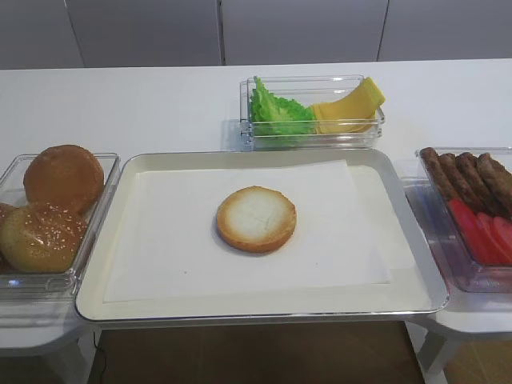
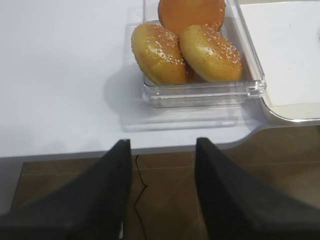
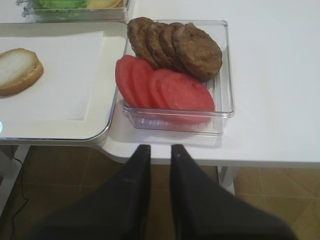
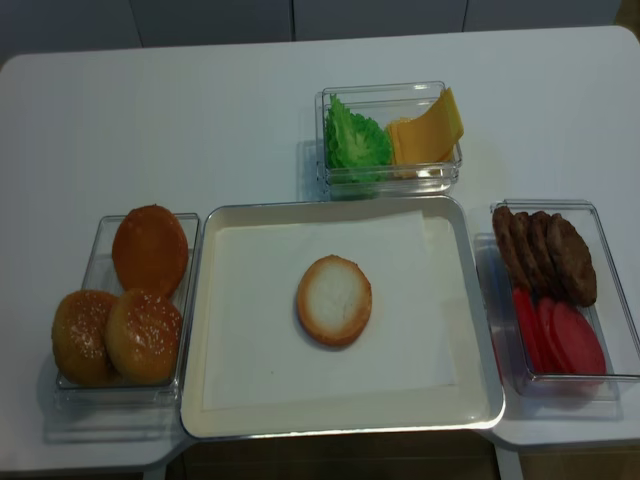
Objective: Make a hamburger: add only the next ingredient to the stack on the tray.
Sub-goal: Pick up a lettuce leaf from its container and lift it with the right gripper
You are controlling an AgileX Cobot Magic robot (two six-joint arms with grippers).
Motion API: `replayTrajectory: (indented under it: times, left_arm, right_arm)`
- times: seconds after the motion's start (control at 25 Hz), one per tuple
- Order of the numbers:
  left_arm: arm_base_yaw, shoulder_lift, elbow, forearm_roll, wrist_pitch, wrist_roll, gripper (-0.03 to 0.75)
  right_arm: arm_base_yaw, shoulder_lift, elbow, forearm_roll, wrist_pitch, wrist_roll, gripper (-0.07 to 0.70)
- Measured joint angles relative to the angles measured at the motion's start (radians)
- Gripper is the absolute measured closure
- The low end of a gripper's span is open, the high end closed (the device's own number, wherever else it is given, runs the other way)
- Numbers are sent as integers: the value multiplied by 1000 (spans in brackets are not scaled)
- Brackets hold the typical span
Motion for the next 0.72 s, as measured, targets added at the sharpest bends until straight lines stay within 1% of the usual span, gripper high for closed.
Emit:
replayTrajectory:
  times: [0.52,0.6,0.64,0.68,0.72]
  left_arm:
    - [0,0,0,0,0,0,412]
    - [0,0,0,0,0,0,412]
    - [0,0,0,0,0,0,412]
    - [0,0,0,0,0,0,412]
    - [0,0,0,0,0,0,412]
  right_arm:
    - [0,0,0,-25,-2,0,511]
    - [0,0,0,-25,-12,0,505]
    - [0,0,0,-25,-14,0,488]
    - [0,0,0,-25,-17,0,455]
    - [0,0,0,-25,-18,0,405]
